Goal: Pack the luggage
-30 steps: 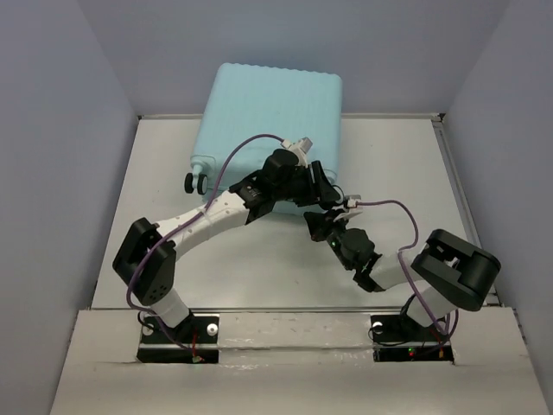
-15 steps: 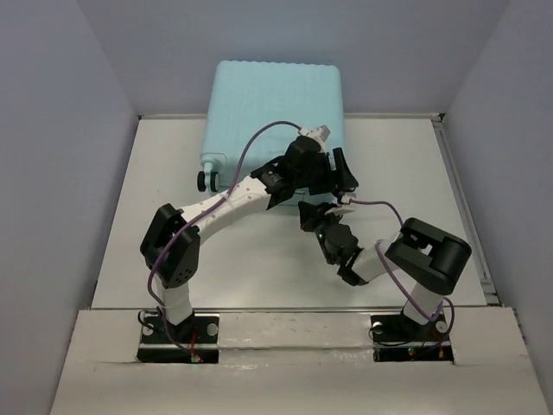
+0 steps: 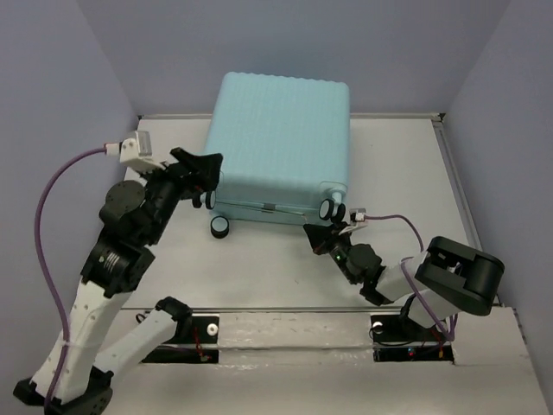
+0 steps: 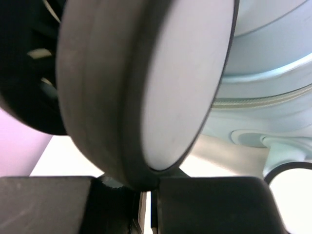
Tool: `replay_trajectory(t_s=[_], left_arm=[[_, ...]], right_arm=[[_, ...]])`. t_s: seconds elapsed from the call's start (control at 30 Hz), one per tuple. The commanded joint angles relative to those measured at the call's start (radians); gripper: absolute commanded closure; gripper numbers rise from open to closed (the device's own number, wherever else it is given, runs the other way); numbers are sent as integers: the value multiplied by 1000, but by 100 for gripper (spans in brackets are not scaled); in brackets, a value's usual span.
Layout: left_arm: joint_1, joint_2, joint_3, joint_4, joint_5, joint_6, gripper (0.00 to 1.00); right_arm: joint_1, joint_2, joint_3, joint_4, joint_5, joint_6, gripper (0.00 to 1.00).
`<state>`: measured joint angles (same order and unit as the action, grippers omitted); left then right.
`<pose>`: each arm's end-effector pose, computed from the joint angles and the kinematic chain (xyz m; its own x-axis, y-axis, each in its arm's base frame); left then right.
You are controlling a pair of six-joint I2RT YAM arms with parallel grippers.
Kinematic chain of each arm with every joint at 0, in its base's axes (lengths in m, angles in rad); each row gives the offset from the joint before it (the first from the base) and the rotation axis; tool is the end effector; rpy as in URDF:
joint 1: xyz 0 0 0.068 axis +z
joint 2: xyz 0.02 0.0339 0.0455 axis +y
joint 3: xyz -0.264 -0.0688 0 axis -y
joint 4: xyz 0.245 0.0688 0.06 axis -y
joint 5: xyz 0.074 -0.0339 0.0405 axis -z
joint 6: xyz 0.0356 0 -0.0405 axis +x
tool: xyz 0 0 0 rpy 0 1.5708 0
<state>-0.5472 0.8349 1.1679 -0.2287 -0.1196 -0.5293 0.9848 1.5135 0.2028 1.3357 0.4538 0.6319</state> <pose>0.1418 -0.0814 0.4574 -0.1329 -0.5061 -0.8522 0.4033 0.7578 -0.5129 0.1412 0.1845 0.1584 -0.2880 0.5261 -0.8002 -0.4168 0.6834 0.5993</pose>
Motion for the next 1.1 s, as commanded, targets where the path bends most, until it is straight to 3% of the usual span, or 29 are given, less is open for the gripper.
replay_trajectory(t_s=[0.0, 0.1, 0.33, 0.53, 0.67, 0.77, 0.87, 0.97, 1.0, 1.07], left_arm=[[101, -72, -168, -293, -123, 97, 1], [150, -54, -204, -336, -98, 120, 1], [153, 55, -197, -281, -12, 187, 1], [156, 118, -185, -284, -110, 218, 1], [168, 145, -192, -259, -95, 230, 2], [179, 145, -195, -241, -80, 236, 8], [197, 153, -195, -228, -63, 253, 24], [210, 165, -198, -210, -51, 267, 50], [211, 170, -200, -204, -39, 269, 72], [211, 173, -205, -180, 30, 267, 94]], right_arm=[[-15, -59, -28, 42, -76, -1, 93], [-25, -72, -26, 43, -110, -6, 93], [-34, -75, -20, 49, -148, -12, 93], [-34, -55, -22, 74, -161, -11, 93], [-34, -36, -23, 94, -164, -8, 93], [-34, -45, -26, 88, -161, -9, 93], [-34, -56, -25, 76, -158, -12, 93], [-34, -70, -19, 51, -161, -17, 93], [-34, -76, -17, 48, -161, -20, 93], [-34, -81, -16, 40, -161, -23, 93]])
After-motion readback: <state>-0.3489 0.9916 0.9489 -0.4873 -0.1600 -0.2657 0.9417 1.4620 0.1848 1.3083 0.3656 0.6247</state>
